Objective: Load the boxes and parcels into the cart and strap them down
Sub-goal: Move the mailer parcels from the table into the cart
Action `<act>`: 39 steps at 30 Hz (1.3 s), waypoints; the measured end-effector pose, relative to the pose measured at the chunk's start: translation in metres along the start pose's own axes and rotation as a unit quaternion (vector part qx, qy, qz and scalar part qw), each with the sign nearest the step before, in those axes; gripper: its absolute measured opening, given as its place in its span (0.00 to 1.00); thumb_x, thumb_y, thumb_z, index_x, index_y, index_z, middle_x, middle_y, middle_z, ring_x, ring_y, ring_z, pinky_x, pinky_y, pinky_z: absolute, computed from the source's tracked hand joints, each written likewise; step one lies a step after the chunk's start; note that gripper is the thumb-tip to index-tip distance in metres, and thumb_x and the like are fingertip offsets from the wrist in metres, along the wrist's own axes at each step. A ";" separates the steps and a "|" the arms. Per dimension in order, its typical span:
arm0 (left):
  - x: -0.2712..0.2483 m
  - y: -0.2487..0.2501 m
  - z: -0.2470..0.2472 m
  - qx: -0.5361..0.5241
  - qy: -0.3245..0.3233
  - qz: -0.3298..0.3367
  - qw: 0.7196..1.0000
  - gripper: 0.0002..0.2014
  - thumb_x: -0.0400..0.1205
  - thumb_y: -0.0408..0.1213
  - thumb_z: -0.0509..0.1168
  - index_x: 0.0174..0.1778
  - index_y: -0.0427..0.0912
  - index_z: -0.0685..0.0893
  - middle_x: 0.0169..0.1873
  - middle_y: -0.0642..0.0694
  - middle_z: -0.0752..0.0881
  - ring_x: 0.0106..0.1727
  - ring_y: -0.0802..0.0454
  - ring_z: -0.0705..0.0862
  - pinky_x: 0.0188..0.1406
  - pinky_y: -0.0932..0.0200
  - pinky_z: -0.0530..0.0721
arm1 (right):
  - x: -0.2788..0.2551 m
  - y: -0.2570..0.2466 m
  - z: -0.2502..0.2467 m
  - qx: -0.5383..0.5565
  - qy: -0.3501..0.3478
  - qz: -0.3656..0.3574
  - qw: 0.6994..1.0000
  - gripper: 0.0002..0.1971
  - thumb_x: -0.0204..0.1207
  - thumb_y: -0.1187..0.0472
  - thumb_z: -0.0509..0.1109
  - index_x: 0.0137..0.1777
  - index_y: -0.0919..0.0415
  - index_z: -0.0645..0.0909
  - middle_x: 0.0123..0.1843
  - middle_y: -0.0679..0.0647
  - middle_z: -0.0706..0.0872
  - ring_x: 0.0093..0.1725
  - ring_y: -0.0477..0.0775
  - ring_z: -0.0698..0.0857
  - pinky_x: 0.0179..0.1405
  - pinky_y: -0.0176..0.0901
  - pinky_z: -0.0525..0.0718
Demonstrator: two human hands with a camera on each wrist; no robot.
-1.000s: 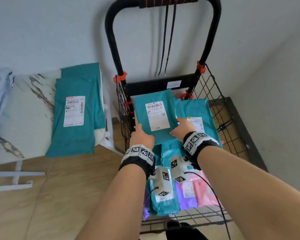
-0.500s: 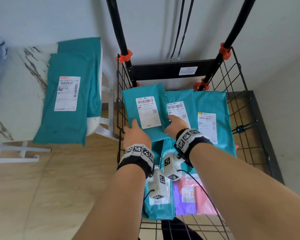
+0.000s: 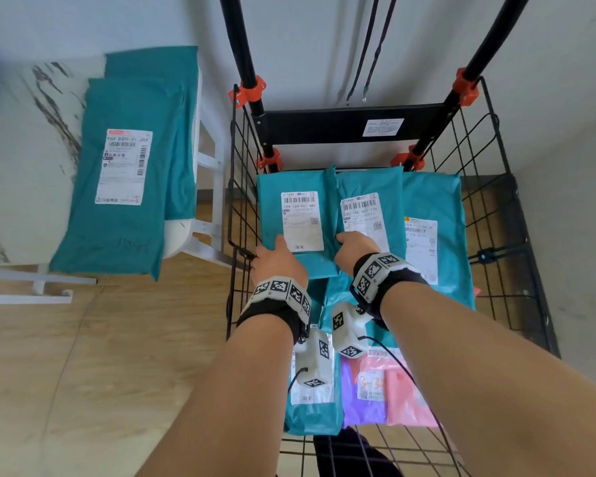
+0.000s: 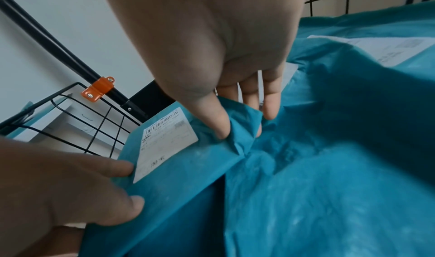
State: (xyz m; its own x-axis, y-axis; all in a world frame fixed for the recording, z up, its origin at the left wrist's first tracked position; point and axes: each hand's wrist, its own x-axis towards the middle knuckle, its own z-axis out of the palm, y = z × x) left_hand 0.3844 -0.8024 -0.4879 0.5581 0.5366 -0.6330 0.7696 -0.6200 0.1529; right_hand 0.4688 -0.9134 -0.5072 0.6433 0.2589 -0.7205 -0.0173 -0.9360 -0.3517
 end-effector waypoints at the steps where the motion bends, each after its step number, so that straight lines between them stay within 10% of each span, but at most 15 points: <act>1: 0.001 0.000 0.002 -0.002 -0.001 0.002 1.000 0.30 0.78 0.34 0.59 0.78 0.49 0.60 0.69 0.33 0.67 0.68 0.33 0.73 0.68 0.40 0.76 | 0.001 0.001 0.000 0.000 -0.003 0.002 1.000 0.20 0.77 0.70 0.60 0.68 0.61 0.78 0.61 0.61 0.84 0.48 0.57 0.77 0.45 0.42 0.77; 14: 0.018 -0.004 0.024 0.042 -0.078 0.109 0.990 0.39 0.79 0.24 0.56 0.81 0.62 0.56 0.84 0.50 0.41 0.84 0.44 0.42 0.75 0.33 0.67 | 0.010 -0.007 0.024 0.086 0.041 0.000 0.995 0.17 0.74 0.69 0.67 0.62 0.56 0.81 0.53 0.58 0.87 0.45 0.62 0.88 0.45 0.55 0.90; 24: 0.028 0.007 0.028 0.085 -0.120 0.134 0.980 0.41 0.78 0.21 0.53 0.82 0.63 0.55 0.83 0.51 0.36 0.84 0.43 0.36 0.75 0.29 0.63 | 0.003 0.023 0.005 -0.040 0.283 0.002 0.958 0.29 0.74 0.52 0.72 0.75 0.46 0.72 0.74 0.56 0.71 0.74 0.60 0.66 0.74 0.55 0.67; 29: 0.030 0.008 0.032 0.095 -0.129 0.130 0.979 0.42 0.77 0.19 0.52 0.82 0.62 0.55 0.83 0.51 0.34 0.84 0.42 0.34 0.77 0.32 0.62 | 0.009 0.039 0.004 -0.070 0.162 0.000 0.984 0.41 0.73 0.47 0.75 0.82 0.35 0.55 0.87 0.53 0.47 0.85 0.58 0.43 0.83 0.63 0.43; 39: 0.036 0.000 0.039 0.127 -0.150 0.143 0.970 0.43 0.78 0.19 0.52 0.80 0.70 0.55 0.82 0.54 0.31 0.83 0.42 0.31 0.77 0.29 0.60 | 0.008 0.058 0.001 -0.169 0.087 -0.060 0.980 0.48 0.73 0.74 0.64 0.79 0.25 0.52 0.86 0.46 0.34 0.84 0.60 0.33 0.82 0.70 0.46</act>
State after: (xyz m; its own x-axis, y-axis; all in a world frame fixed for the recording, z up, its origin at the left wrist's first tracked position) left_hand 0.3926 -0.8059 -0.5403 0.5926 0.1537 -0.7907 0.4734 -0.8607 0.1875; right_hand 0.4719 -0.9650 -0.5342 0.7461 0.3543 -0.5637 0.3012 -0.9347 -0.1888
